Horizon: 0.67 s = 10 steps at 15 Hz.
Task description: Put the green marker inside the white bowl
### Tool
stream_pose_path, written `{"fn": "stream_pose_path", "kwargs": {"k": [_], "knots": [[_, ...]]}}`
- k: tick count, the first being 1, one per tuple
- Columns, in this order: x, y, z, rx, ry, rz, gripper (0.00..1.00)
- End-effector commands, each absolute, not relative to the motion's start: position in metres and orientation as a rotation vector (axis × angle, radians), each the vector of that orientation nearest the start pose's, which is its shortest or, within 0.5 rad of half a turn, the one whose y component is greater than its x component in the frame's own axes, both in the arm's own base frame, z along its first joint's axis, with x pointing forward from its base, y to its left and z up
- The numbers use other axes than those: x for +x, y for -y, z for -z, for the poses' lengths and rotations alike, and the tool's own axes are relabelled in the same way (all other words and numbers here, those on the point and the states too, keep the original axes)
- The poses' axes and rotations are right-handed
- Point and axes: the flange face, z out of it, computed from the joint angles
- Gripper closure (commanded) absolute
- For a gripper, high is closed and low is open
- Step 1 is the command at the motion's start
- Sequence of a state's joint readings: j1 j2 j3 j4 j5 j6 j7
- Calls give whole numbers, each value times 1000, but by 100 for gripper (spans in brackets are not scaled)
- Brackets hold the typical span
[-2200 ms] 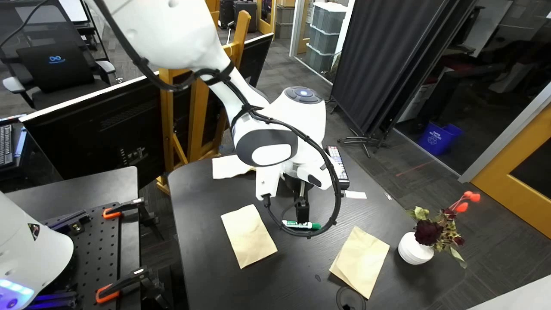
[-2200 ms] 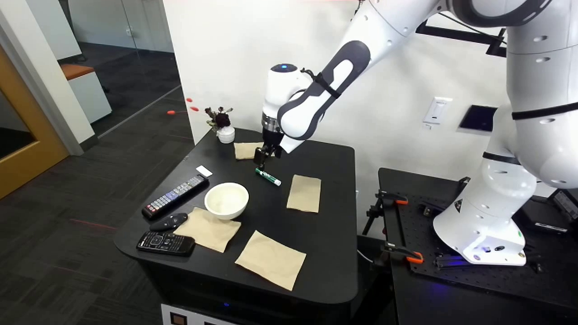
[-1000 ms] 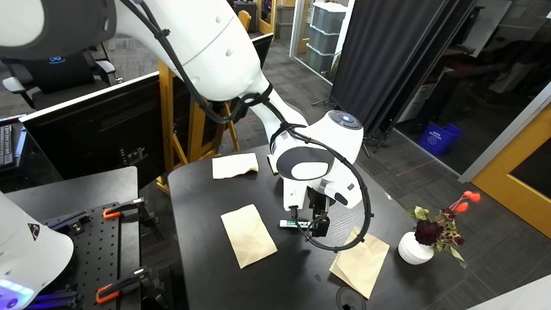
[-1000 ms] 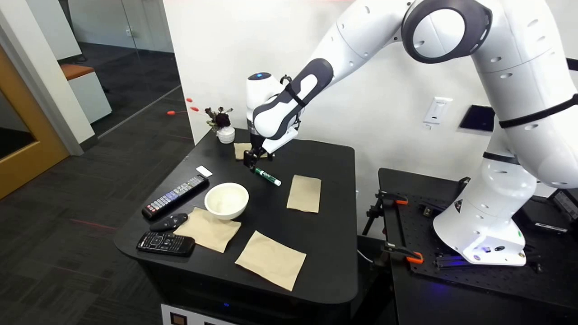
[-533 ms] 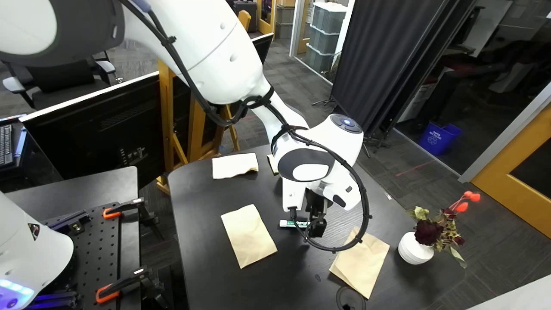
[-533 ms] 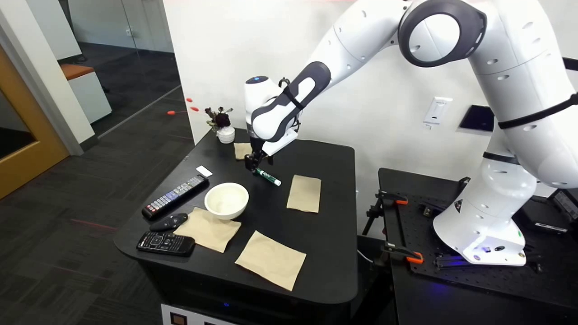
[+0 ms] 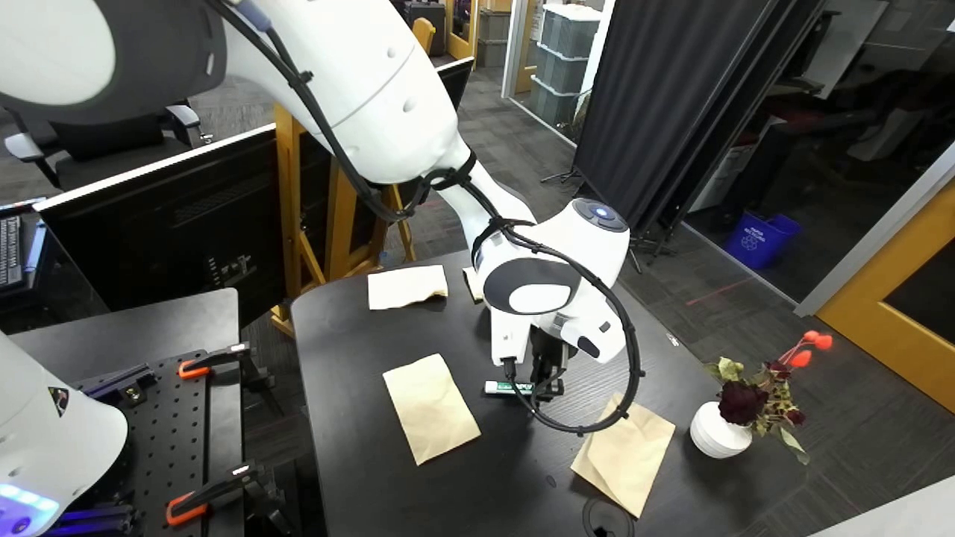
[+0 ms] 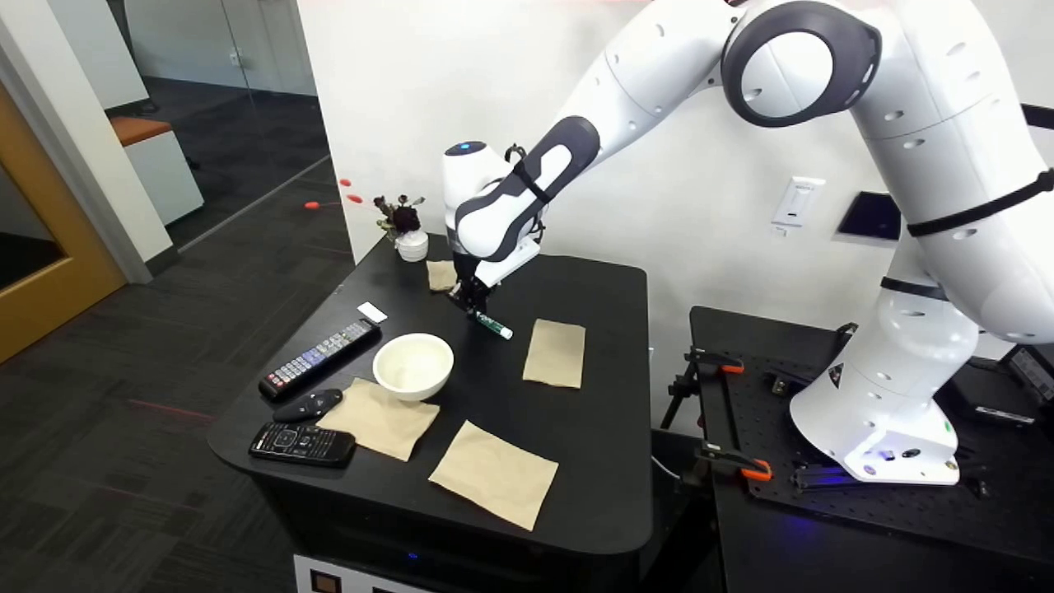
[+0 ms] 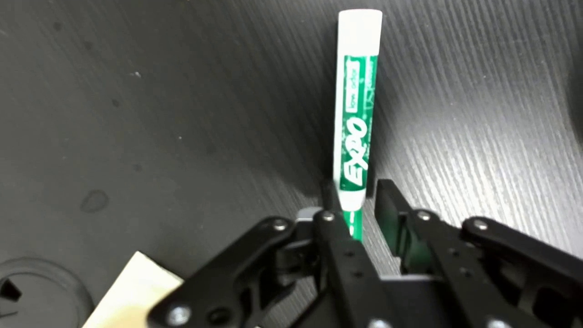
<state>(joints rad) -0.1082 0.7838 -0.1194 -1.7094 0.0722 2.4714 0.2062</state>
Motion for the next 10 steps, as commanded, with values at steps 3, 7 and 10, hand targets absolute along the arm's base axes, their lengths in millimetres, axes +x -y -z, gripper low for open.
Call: {"fn": "stream_pose_path", "kwargs": {"k": [3,7,10], "knots": [[656,138,-144,-3073,-762,-41,95],[654,119,-179,-3054,-742,47,95],[653,97,-224,-3045,-720,166,95]]}}
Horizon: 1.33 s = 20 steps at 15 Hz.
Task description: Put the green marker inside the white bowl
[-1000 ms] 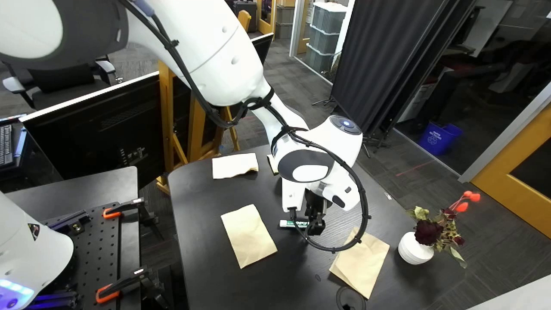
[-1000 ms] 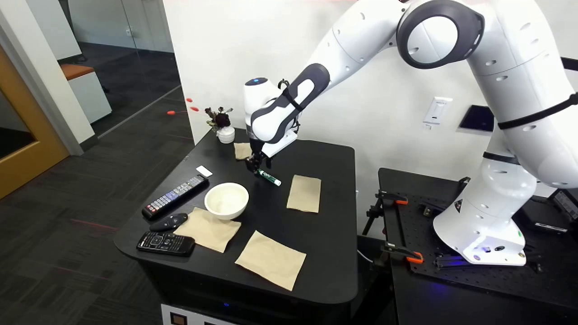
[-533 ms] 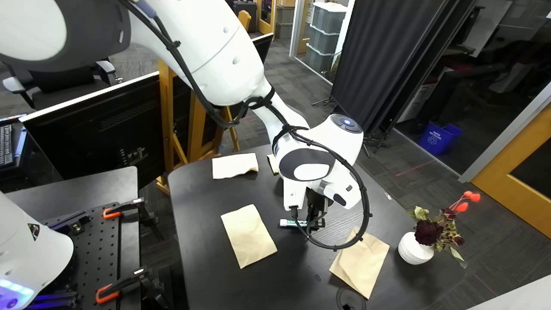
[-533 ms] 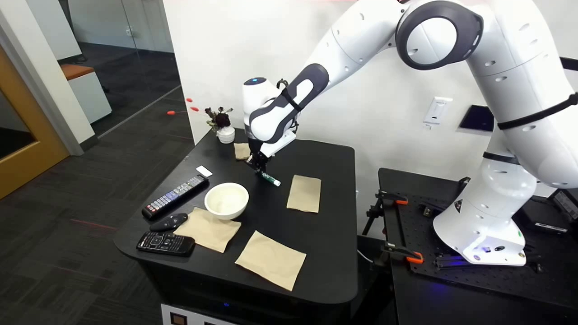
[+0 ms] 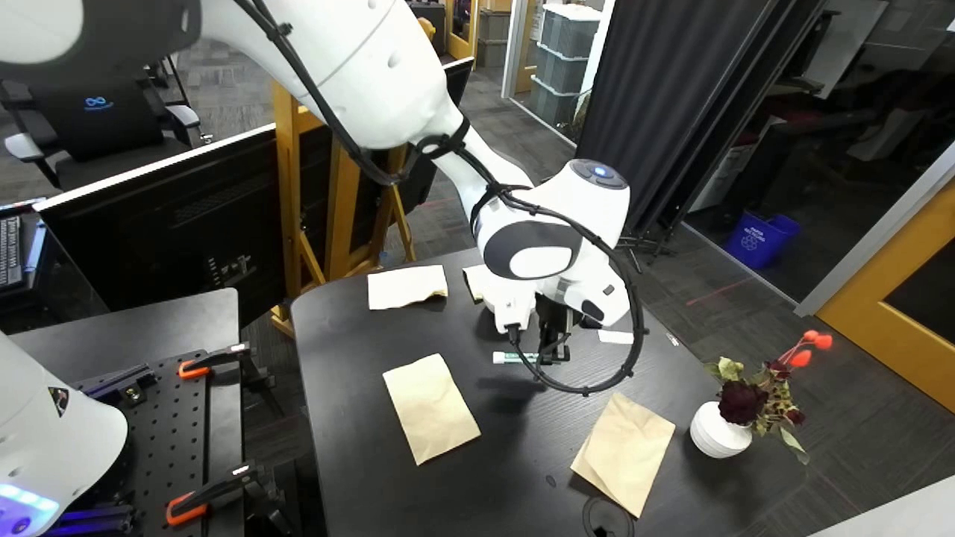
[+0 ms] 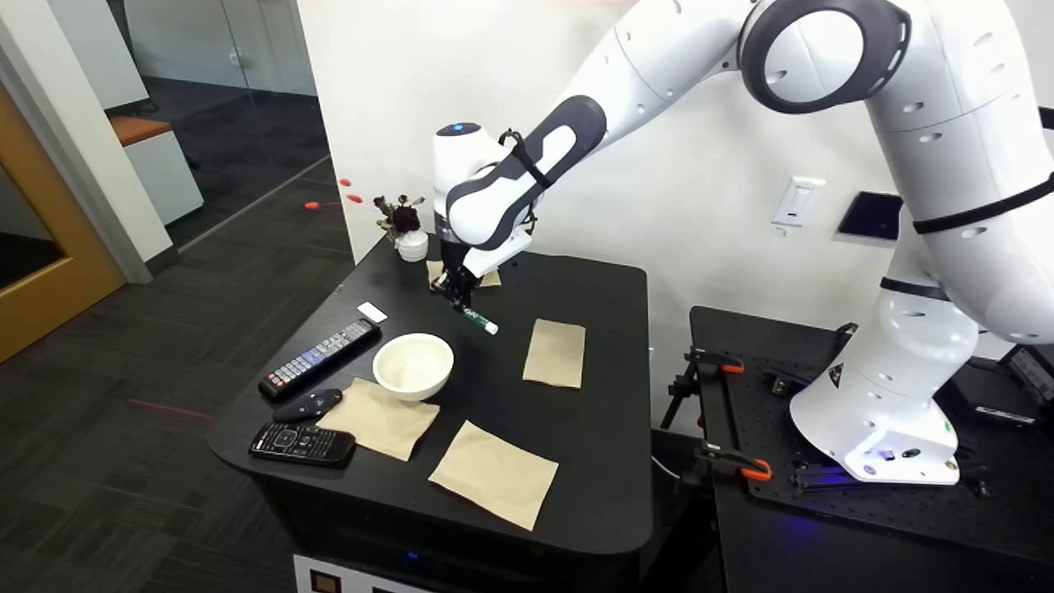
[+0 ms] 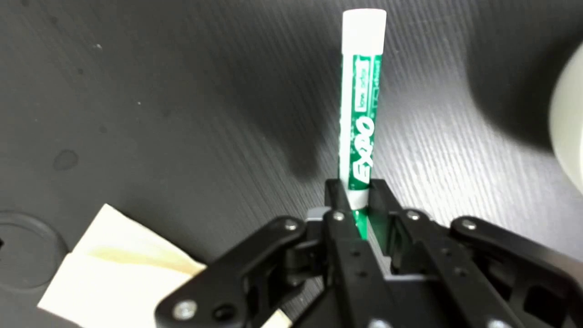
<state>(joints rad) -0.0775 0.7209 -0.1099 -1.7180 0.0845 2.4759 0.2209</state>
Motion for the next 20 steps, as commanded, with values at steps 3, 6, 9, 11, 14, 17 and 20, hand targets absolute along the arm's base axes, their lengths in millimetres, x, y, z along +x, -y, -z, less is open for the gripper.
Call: {"fn": "stream_pose_path", "kwargs": {"k": [3,6,9,11,14,17,20], "knots": [[654,69,-268,-3016,-691,299,95],[655,36,-298,-2990,-654,387,95],[656,9,-302,-2981,-603,434,95],[656,-5,-295,-2970,-553,474,95],[654,-17,-282,-2959,-516,565,95],[651,-22,-268,-2960,-495,641,95],[649,-20,-251,-2969,-497,697,95]]}}
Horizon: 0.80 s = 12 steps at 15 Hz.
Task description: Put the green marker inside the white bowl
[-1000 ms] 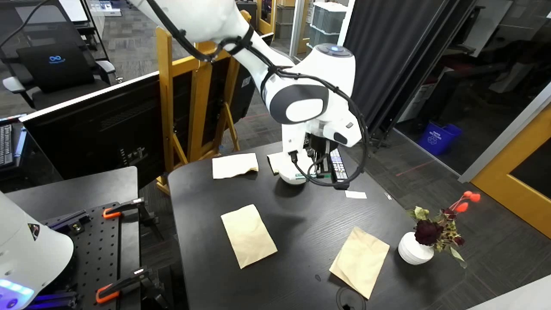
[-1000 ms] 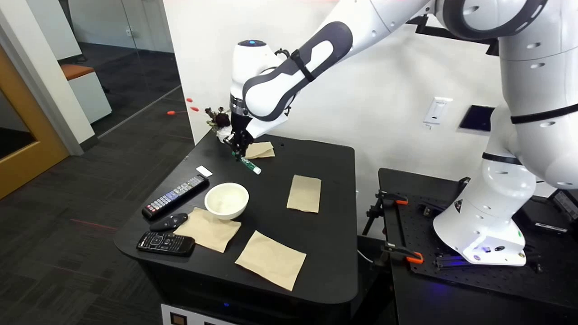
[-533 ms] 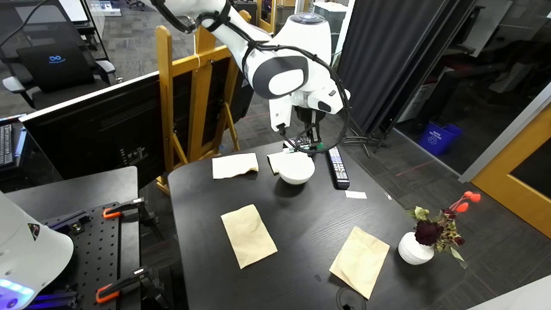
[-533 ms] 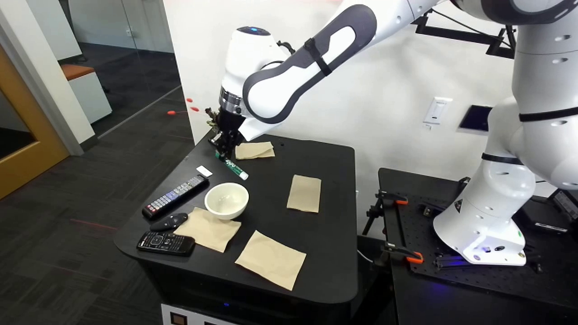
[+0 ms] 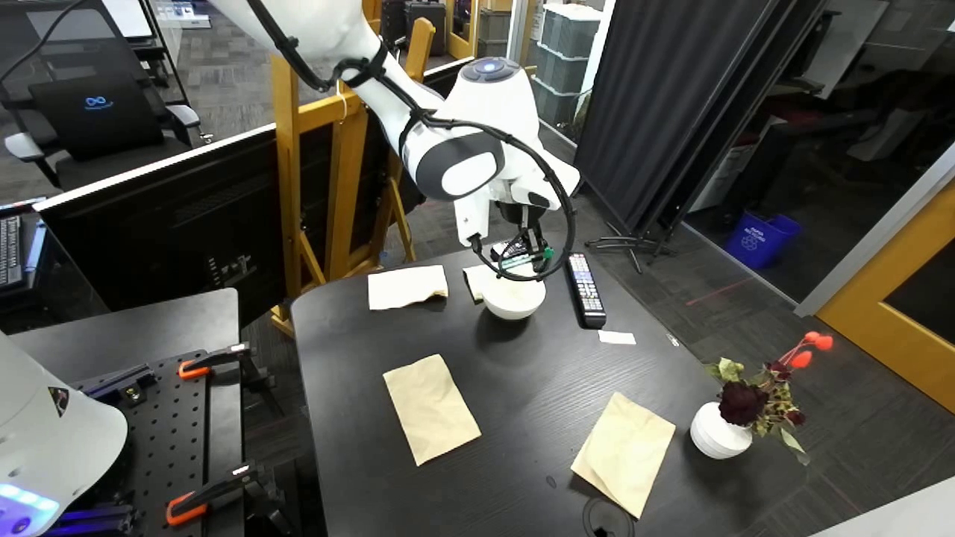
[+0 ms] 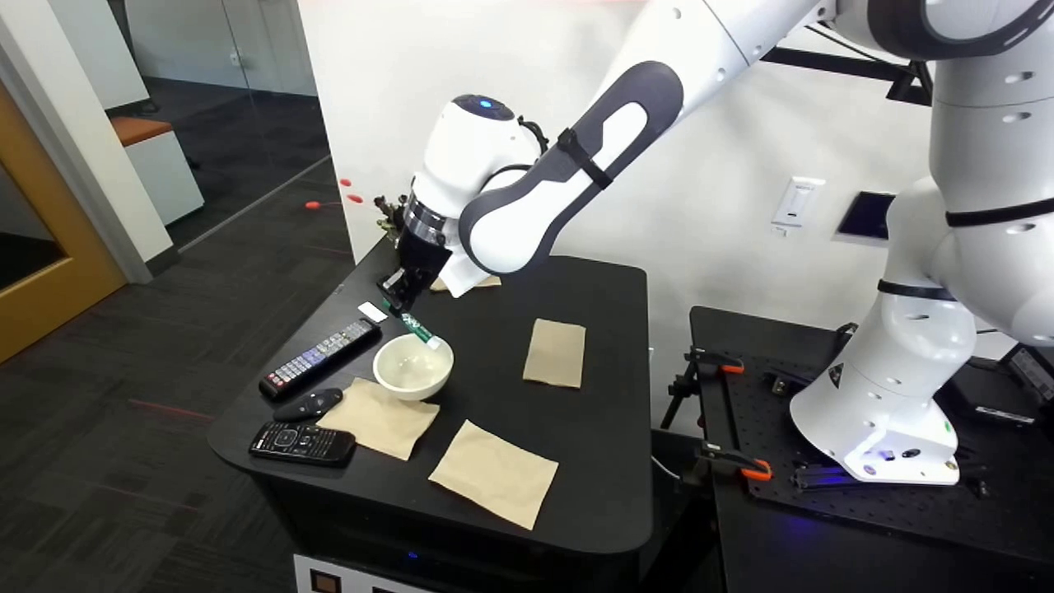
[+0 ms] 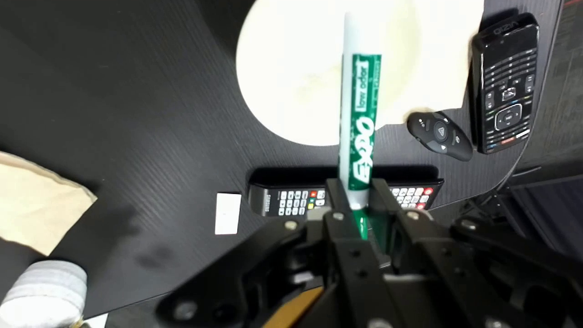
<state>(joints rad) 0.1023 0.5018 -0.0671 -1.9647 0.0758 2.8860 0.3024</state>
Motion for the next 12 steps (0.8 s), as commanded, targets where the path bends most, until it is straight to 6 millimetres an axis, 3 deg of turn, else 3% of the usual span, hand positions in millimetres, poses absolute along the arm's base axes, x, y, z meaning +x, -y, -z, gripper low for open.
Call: {"fn": "stream_pose_path", "kwargs": {"k": [1,6,11,12], "knots": [[649,-19,-246,-2977,-500,715,95],[647,-13,-219,-3017,-527,757,95],[645,-23,-206,-3041,-526,755,95],[644,-26,-206,-3041,-529,752,57]]}}
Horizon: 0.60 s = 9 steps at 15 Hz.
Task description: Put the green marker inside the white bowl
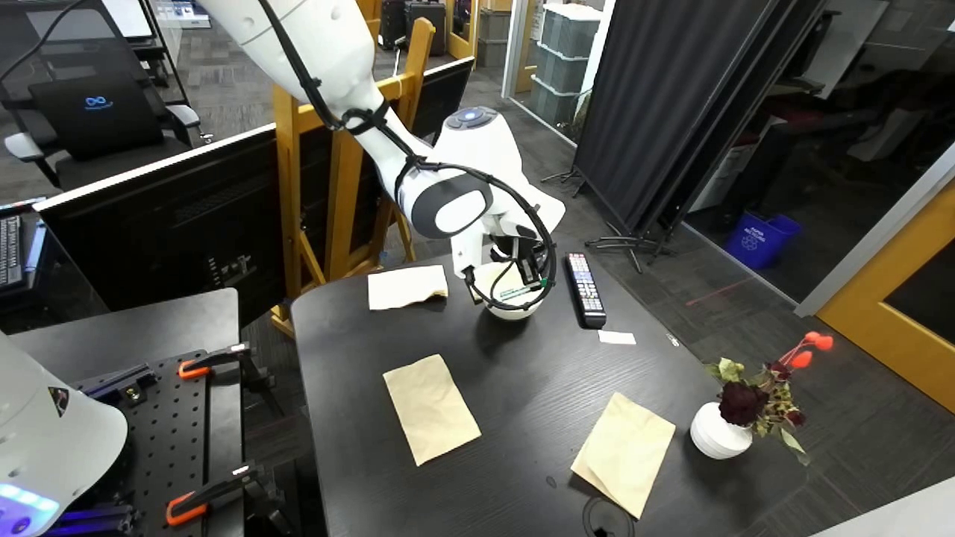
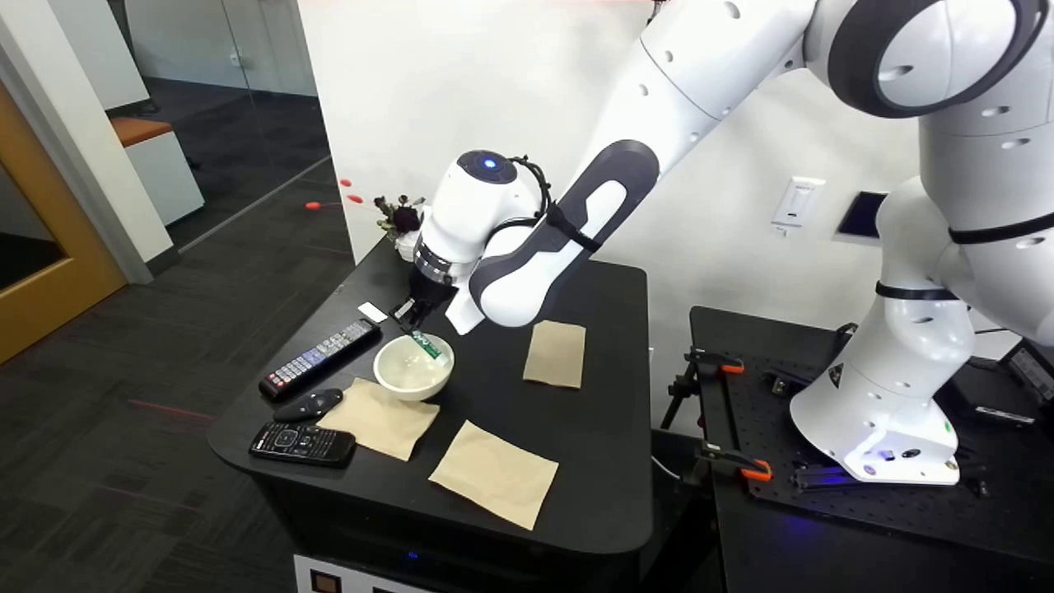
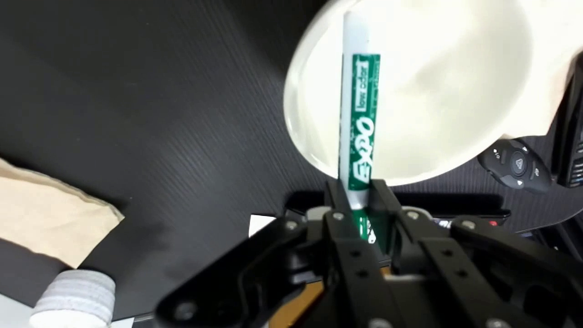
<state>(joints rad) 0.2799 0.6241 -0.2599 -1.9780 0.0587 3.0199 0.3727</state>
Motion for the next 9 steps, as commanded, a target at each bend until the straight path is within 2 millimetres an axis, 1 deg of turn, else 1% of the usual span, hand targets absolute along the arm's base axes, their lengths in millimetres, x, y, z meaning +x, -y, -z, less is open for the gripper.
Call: {"fn": "stream_pose_path", "kwargs": {"k": [1,2,6,7,9], "knots": [[645,-27,-206,-3040,-534,757,56],[644,-29,-206,-3043,-531,761,51],[642,-31,-212,-3035,-549,783,21],[642,-31,-214,-3034,-554,789,12],[640,-30,-215,-3028,-567,796,0]]}}
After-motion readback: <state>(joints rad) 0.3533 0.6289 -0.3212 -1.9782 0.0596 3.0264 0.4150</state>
